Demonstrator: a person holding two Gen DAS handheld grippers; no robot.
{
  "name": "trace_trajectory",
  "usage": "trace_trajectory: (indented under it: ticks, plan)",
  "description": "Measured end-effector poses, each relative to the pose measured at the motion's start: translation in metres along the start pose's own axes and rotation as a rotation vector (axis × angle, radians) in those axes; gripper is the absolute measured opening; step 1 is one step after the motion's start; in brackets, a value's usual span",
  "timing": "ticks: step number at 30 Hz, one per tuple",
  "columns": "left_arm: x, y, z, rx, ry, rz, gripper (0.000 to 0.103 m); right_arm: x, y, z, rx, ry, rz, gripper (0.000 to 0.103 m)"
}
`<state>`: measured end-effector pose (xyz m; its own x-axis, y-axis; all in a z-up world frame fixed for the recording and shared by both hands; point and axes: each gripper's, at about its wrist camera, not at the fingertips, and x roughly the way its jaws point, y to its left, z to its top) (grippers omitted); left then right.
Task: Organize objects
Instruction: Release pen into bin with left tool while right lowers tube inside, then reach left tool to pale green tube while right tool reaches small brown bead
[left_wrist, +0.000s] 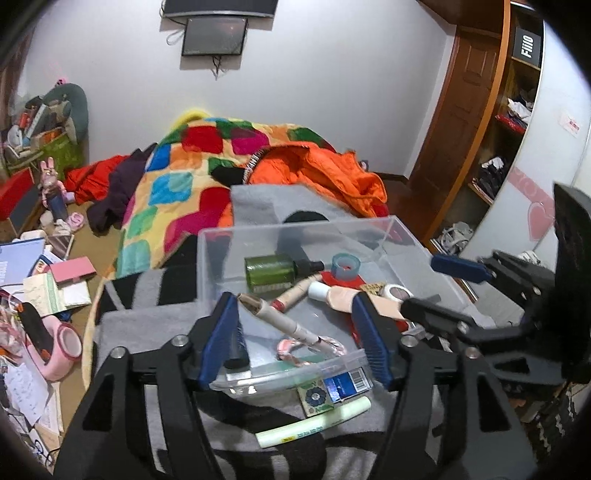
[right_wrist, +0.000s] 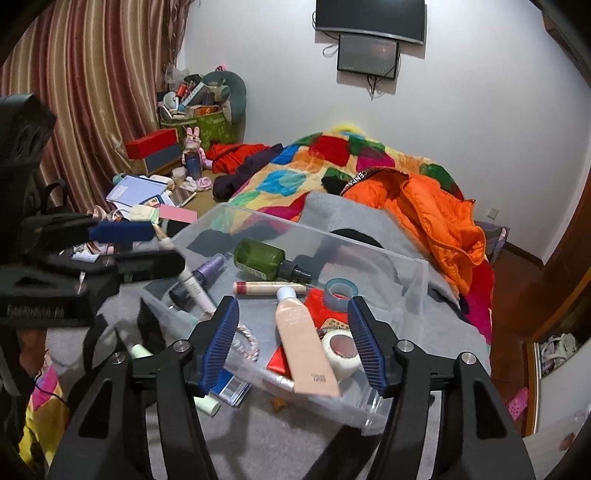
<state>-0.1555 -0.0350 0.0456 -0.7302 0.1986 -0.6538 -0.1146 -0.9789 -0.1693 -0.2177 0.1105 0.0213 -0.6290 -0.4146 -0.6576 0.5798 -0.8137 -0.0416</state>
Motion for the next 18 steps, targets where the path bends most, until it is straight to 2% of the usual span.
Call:
trace_trajectory:
  ticks: [5,8,13,18]
  plan:
    - [-0.008,0.011,-0.007,-0.021,0.007,0.022,0.074,-0.012,0.009,-0.012,0.007,-0.008,0.043,0.058]
    - [-0.012,0.016,-0.018,-0.02,0.022,0.041,0.074,-0.014,0.017,-0.022,0.001,-0.003,0.068,0.058]
    - [-0.021,0.014,-0.044,0.035,0.037,0.094,0.074,-0.013,0.027,-0.043,-0.013,0.024,0.095,0.058]
    - [-0.02,0.009,-0.069,0.073,0.074,0.087,0.078,-0.006,0.025,-0.065,-0.002,0.064,0.093,0.058]
